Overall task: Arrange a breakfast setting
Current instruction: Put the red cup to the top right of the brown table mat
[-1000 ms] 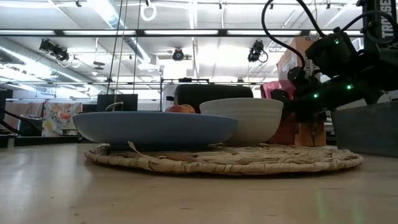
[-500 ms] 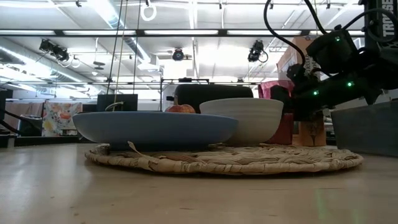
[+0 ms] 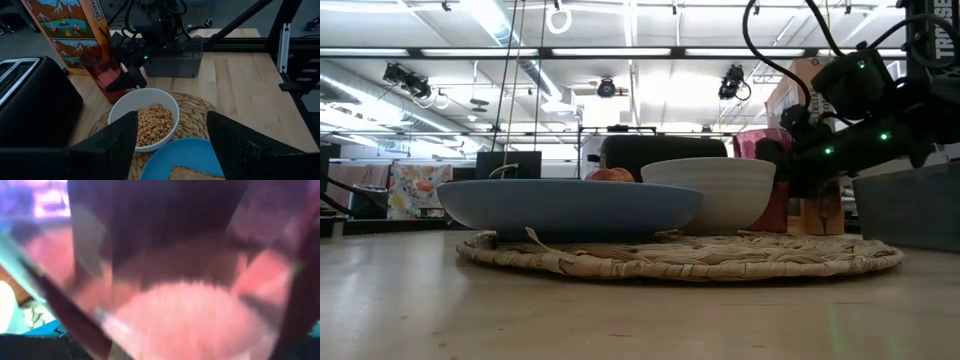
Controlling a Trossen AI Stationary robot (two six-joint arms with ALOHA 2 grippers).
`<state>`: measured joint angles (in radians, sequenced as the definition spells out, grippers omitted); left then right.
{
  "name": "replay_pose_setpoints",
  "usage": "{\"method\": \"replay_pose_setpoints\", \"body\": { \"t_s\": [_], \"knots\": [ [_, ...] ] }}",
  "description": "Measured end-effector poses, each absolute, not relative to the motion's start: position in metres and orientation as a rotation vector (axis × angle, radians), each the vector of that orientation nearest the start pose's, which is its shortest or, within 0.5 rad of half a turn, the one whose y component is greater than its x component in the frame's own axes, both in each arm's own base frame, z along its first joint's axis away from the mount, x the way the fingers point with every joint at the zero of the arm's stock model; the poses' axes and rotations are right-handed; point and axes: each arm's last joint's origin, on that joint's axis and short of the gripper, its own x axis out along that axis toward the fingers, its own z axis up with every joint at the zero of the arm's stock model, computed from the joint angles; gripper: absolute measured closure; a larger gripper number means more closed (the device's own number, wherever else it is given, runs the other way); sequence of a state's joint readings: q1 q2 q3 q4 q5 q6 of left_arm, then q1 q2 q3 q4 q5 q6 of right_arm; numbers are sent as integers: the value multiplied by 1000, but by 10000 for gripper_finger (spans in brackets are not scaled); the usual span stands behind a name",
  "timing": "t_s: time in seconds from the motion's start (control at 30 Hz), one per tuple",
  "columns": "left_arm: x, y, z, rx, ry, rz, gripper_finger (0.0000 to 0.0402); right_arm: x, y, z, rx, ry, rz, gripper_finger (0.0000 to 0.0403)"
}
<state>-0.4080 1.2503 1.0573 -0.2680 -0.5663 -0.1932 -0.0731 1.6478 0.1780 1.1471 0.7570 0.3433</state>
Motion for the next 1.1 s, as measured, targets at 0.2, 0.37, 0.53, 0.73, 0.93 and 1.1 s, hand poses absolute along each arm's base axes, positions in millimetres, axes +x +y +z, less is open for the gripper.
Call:
{"method": "replay_pose_setpoints", "body": {
  "t_s": [0.2, 0.37, 0.53, 0.73, 0.93, 1.1],
  "knots": [
    [255, -93, 325, 26, 390, 194, 159, 207, -37, 98, 252, 198, -830, 4],
    [255, -93, 325, 21, 390, 195, 159, 205, -37, 102, 231, 215, -820, 4],
    [255, -93, 325, 21, 390, 195, 159, 200, -37, 109, 230, 253, -824, 4],
    [255, -93, 325, 20, 389, 195, 159, 194, -36, 117, 235, 287, -805, 4],
    [255, -93, 325, 2, 389, 199, 159, 189, -35, 119, 254, 338, -753, 4],
    [255, -93, 323, 2, 403, 200, 159, 189, -36, 118, 304, 361, -698, 5]
  ]
}}
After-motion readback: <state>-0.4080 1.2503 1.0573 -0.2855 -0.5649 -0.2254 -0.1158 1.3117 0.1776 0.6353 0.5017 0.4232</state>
